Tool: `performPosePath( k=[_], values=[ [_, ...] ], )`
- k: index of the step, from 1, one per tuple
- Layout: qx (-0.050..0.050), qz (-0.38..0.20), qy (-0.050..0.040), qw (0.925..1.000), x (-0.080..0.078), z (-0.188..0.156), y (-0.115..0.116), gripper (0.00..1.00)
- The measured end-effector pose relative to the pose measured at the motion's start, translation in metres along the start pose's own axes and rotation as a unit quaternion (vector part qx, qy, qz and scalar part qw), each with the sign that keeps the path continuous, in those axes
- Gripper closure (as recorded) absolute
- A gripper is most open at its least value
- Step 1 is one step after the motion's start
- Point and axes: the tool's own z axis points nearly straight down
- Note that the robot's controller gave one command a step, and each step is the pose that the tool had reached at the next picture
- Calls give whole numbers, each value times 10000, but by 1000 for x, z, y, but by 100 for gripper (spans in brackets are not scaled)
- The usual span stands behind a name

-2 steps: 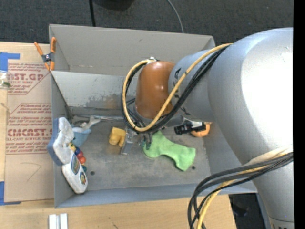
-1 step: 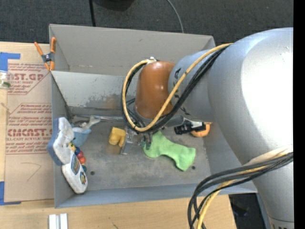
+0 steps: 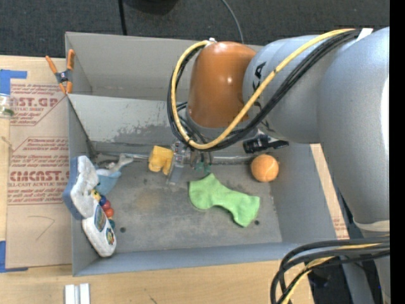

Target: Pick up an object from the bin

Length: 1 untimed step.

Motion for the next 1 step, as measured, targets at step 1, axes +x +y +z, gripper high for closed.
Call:
performPosePath(
  k=[1],
  values=[
    [0, 0, 1, 10000, 0, 0, 0, 100]
  ],
)
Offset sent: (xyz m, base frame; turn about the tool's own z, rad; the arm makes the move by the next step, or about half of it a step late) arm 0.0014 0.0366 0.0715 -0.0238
